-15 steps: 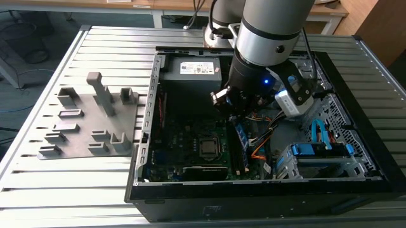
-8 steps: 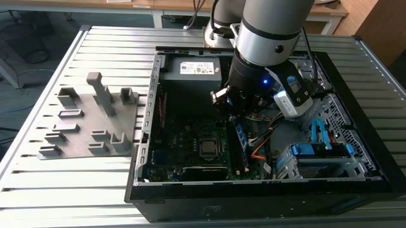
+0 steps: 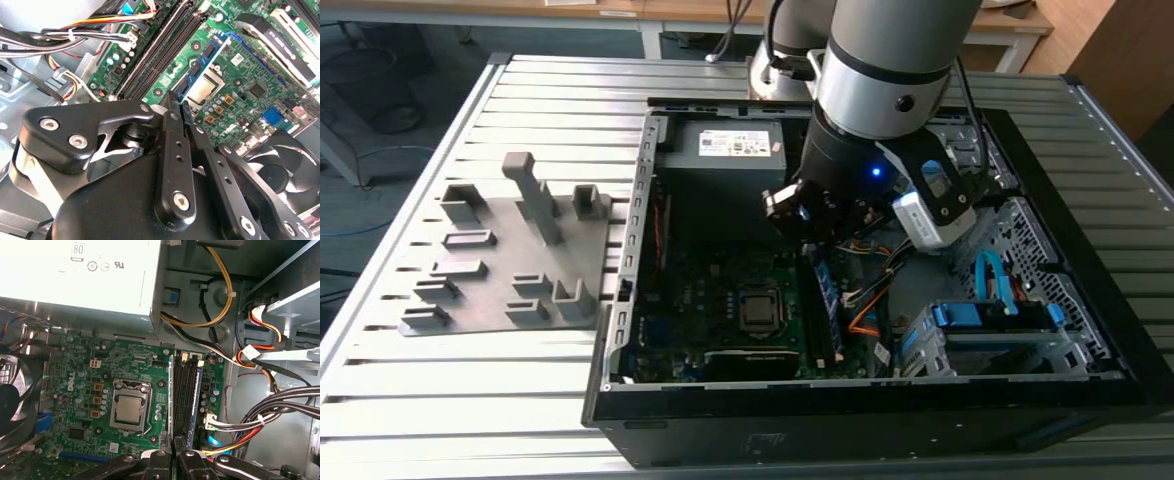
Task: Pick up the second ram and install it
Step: 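Insert the second ram into the second slot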
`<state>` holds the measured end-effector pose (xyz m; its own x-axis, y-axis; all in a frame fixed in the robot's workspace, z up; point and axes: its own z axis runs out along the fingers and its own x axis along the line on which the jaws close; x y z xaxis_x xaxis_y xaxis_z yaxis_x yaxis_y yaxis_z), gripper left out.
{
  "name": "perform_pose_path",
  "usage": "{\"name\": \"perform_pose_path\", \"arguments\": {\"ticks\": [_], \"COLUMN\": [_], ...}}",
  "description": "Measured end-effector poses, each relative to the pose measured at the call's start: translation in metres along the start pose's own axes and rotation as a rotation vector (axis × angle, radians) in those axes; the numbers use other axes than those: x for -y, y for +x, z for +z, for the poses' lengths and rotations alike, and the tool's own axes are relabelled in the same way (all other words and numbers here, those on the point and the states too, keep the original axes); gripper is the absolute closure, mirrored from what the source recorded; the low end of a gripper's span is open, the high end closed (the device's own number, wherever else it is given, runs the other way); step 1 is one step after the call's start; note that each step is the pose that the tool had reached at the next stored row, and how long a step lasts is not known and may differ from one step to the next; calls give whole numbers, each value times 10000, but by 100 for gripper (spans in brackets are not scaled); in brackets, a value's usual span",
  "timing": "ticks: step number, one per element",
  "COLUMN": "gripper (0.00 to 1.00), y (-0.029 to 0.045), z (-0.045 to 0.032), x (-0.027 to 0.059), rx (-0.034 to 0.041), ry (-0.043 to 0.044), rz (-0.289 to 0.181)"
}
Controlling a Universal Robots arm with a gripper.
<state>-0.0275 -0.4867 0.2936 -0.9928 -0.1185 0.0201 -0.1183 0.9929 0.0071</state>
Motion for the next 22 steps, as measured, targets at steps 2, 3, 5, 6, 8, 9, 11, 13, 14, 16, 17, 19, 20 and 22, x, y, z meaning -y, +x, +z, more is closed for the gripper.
{"name": "perform_pose_path", "arguments": {"ticks": [2,3,5,6,8,9,11,13,14,16,17,19,20,22], "gripper": [86,86,86,86,86,86,86,86,86,86,86,86,86,86], "y": [0,0,0,0,0,0,0,0,0,0,0,0,0,0], "z": [0,0,0,0,0,0,0,0,1,3,4,9,10,10], "x": [0,0,0,0,0,0,0,0,0,0,0,0,0,0], "rx": [0,0,0,0,0,0,0,1,2,4,4,8,8,9], "ry": [-1,0,0,0,-1,0,0,-2,-4,-9,-13,-22,-24,-25], "rz": [5,5,7,8,10,11,13,112,220,518,688,1038,1206,1282]}}
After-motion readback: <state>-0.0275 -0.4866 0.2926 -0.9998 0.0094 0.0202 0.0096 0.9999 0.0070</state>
